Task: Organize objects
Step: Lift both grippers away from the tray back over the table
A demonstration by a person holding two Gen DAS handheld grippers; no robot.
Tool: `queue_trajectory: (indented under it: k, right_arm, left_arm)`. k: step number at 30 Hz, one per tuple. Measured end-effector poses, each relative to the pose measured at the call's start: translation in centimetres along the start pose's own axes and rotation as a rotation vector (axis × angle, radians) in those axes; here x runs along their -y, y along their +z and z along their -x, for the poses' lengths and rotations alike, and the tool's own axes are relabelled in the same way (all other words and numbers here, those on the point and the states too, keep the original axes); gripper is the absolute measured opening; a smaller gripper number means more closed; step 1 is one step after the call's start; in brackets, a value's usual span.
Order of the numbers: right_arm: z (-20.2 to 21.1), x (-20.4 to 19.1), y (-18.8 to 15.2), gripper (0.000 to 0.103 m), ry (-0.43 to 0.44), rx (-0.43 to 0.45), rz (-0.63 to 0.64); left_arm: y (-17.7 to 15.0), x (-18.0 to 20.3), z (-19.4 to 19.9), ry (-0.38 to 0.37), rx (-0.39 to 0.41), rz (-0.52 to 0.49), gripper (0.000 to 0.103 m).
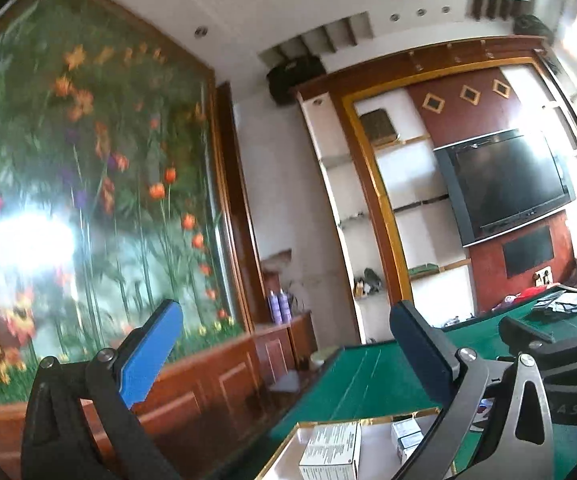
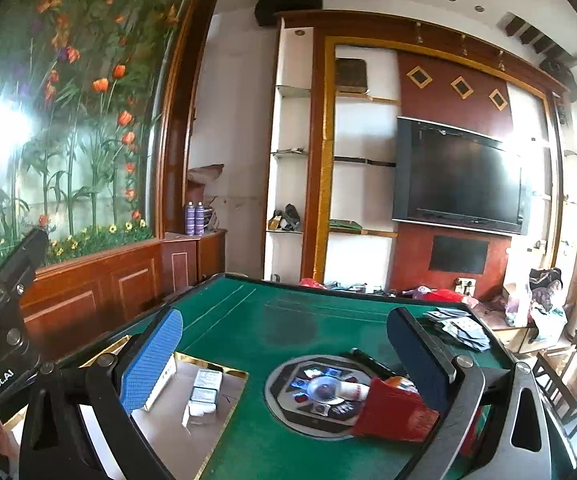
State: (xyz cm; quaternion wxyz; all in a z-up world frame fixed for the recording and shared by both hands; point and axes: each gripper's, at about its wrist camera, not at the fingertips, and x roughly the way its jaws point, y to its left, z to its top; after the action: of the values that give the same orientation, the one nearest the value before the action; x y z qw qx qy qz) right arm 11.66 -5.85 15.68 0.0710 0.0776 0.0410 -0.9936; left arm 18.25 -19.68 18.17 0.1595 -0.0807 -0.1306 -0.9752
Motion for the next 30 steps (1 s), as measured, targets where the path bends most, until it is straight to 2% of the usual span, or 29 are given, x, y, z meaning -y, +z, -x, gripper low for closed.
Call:
queue_trajectory:
  k: [3,4,6,8,10,13,17,19,22,25,26,29,30]
  right_arm:
    - [1.1,1.3,-0.3,0.103,-0.016,-0.006,-0.010]
    - [2.1,2.9,-0.7,0.103,-0.028,-0.015,-0.026]
    - [2.8,4.2,-1.1,0.103,-0.046,-0.016,-0.041]
    - [3.4,6.1,-1.5,0.103,-0.071,-0.027,-0.054]
    - [3.7,7.0,-1.7,0.103,-0.082,-0.038,-0.060]
    - [3.8,11.6,-3.5,0.103,-0.122,-0.126,-0.099]
    - [3.5,18.8,-5.4,0.103,-0.171,-0.228,-0.177]
    - [3.0,22.9,-6.6,0.103,-0.187,-0.286,-0.246]
    - [1.0,29.8,-8.2,0.103,-0.208,-0.405,-0.386]
    - [-1.6,34.1,-9.5,0.103,-0.172,-0.508,-0.490]
    - [-1.6,34.1,-9.5,0.103,-0.172,-0.508,-0.490]
    - [-5.6,37.4,-11.0,0.103,-0.090,-0.595,-0.639]
    - [-6.5,37.9,-11.5,0.103,-0.086,-0.612,-0.665]
  left_arm:
    - [0.7,1.4,1.1,-0.015,0.017,-0.031,0.103]
    - [1.0,1.9,2.0,-0.023,0.017,-0.034,0.103]
    - [1.4,2.8,2.6,-0.053,0.000,-0.029,0.103]
    - [1.9,3.4,2.5,-0.104,-0.049,-0.010,0.103]
    - [2.5,4.6,2.1,-0.194,-0.137,0.008,0.103]
    - [2.4,7.3,0.5,-0.381,-0.317,0.036,0.103]
    - [0.2,11.7,-0.9,-0.601,-0.570,0.066,0.103]
    - [-1.4,13.7,-1.4,-0.675,-0.677,0.072,0.103]
    - [-4.6,16.1,-2.2,-0.731,-0.816,0.094,0.103]
    - [-7.0,17.4,-2.6,-0.774,-0.943,0.133,0.103]
    - [-7.5,17.5,-2.7,-0.783,-0.971,0.154,0.103]
    - [-7.9,17.5,-1.6,-0.775,-0.985,0.161,0.103]
    - [-7.9,17.4,-1.7,-0.770,-0.982,0.158,0.103]
